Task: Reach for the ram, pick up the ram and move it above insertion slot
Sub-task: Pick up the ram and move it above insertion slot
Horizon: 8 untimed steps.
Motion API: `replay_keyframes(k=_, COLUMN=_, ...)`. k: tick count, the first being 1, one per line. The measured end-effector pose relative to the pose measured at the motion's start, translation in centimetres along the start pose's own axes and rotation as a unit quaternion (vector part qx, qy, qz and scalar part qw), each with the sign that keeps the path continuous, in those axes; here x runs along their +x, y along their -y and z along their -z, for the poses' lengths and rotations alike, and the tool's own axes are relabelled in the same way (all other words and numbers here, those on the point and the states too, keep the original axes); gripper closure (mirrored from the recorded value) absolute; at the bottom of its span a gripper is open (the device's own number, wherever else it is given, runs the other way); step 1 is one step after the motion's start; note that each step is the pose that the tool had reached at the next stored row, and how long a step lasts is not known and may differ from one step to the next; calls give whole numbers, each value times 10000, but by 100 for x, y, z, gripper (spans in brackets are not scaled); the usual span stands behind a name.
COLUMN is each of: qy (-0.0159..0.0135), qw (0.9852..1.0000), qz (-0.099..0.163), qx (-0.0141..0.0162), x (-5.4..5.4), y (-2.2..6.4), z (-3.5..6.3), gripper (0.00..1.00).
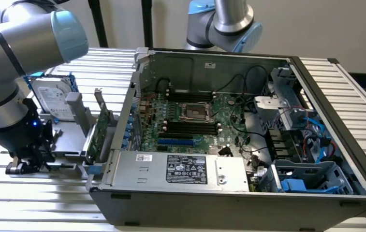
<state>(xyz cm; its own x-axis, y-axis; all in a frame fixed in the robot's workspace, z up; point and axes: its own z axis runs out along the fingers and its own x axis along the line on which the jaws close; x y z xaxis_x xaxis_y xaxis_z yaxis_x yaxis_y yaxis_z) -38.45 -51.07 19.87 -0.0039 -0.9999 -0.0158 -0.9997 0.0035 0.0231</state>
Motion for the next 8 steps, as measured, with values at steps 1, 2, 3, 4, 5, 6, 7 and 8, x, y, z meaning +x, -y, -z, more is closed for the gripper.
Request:
replay_keyframes(k=1, qy=2, qw=10000, qz=3, qx=0, x=2, y=-2, z=-1, gripper=69)
replay_keyframes(k=2, qy=3, qw=10000, qz=6, qx=0, x=4, y=-3, z=-2, gripper=69)
replay_keyframes(k=3, qy=3, qw=10000, qz=9, qx=0, x=5, y=-3, z=-3, gripper=69)
replay_keyframes(k=4, qy=4, qw=10000, qz=11, qx=0, x=6, y=-3, z=-3, gripper=69)
replay_keyframes(k=5, qy=4, qw=10000, qz=14, qx=0, x=7, y=-3, z=-3, gripper=78)
replay_keyframes(k=6, qy=4, qw=10000, qz=15, qx=0, x=8, y=-3, z=-3, gripper=78)
replay_keyframes(k=7, qy=4, qw=10000, qz=16, qx=0, x=8, y=-3, z=-3, gripper=84)
replay_keyframes(k=8, qy=4, qw=10000, qz=16, qx=0, x=8, y=-3, z=-3, gripper=84)
